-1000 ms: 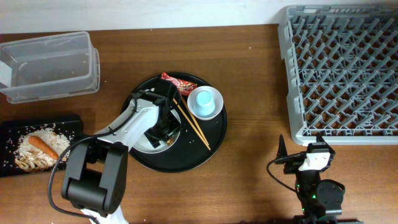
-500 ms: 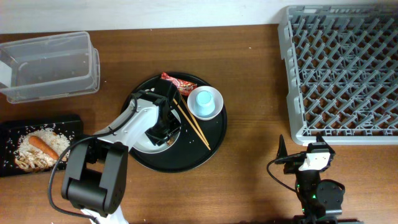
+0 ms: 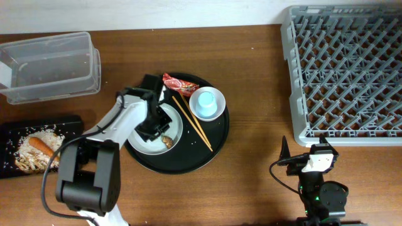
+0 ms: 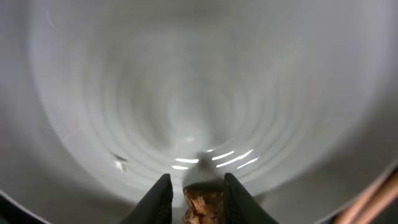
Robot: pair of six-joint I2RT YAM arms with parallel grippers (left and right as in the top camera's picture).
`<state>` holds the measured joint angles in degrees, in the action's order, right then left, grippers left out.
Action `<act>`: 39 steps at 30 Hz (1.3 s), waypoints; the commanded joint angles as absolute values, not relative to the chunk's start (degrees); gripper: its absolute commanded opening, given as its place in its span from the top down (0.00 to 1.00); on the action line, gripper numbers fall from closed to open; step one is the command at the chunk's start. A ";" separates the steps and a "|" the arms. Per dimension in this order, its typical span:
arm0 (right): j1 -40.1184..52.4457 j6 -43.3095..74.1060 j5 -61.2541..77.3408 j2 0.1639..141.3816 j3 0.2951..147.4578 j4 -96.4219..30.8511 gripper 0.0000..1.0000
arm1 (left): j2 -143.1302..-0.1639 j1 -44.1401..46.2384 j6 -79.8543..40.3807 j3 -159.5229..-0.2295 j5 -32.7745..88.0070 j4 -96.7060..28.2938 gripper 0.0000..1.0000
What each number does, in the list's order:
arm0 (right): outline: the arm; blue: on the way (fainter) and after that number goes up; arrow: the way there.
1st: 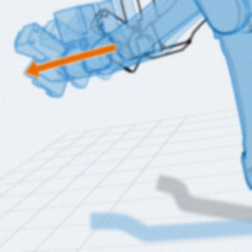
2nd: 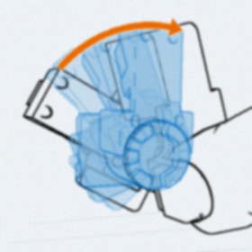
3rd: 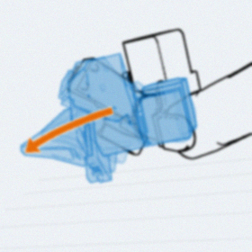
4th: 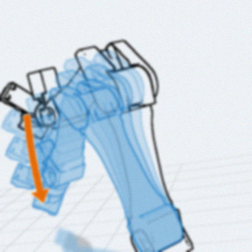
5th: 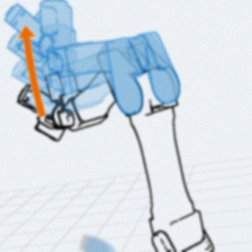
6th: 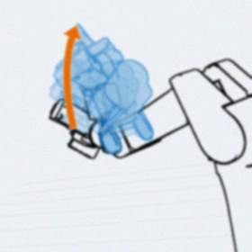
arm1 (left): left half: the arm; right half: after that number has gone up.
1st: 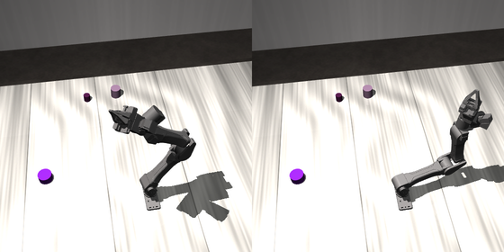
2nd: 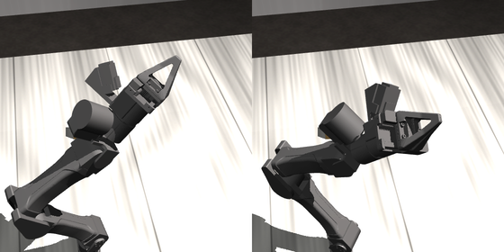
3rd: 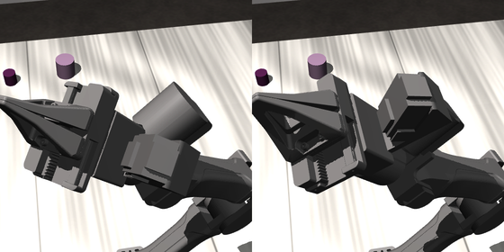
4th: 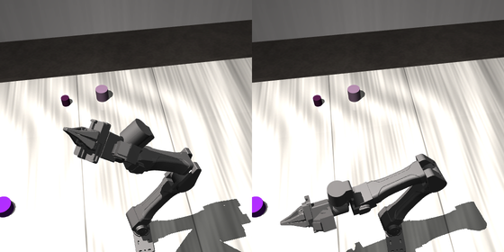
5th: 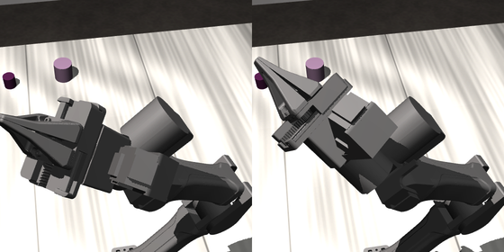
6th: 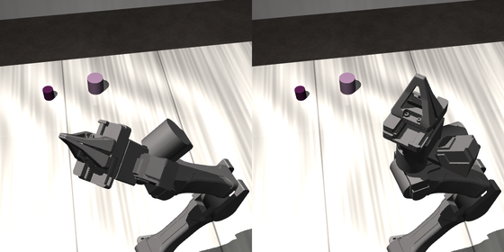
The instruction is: Sort waste into correct bins and load items into the dishwasher rack
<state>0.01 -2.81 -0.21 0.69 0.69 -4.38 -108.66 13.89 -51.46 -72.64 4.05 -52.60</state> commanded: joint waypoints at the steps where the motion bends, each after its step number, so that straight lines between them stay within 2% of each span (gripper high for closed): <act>1: 0.36 -2.37 -0.71 0.32 0.32 -4.69 0.02 | -109.27 12.80 -49.17 -74.96 3.95 -54.85 0.74; 3: 0.38 -2.35 -0.71 0.36 0.32 -4.69 0.02 | -109.27 12.99 -49.17 -74.94 5.67 -56.01 0.72; 4: 0.36 -2.35 -0.71 0.36 0.32 -4.69 0.02 | -109.27 13.37 -49.17 -74.94 7.07 -56.42 0.65; 5: 0.36 -2.35 -0.71 0.36 0.32 -4.69 0.02 | -109.27 13.85 -49.17 -74.94 8.64 -56.53 0.49; 6: 0.36 -2.35 -0.71 0.36 0.32 -4.69 0.02 | -109.27 14.44 -49.15 -74.94 9.82 -56.53 0.40; 7: 0.38 -2.37 -0.71 0.36 0.32 -4.69 0.02 | -109.27 14.98 -49.15 -74.94 10.44 -56.53 0.37; 14: 0.36 -2.35 -0.71 0.36 0.32 -4.69 0.02 | -109.30 19.38 -49.67 -74.67 8.78 -55.53 0.38; 39: 0.36 -2.35 -0.71 0.36 0.32 -4.69 0.02 | -109.30 19.49 -53.39 -70.32 3.22 -51.83 0.43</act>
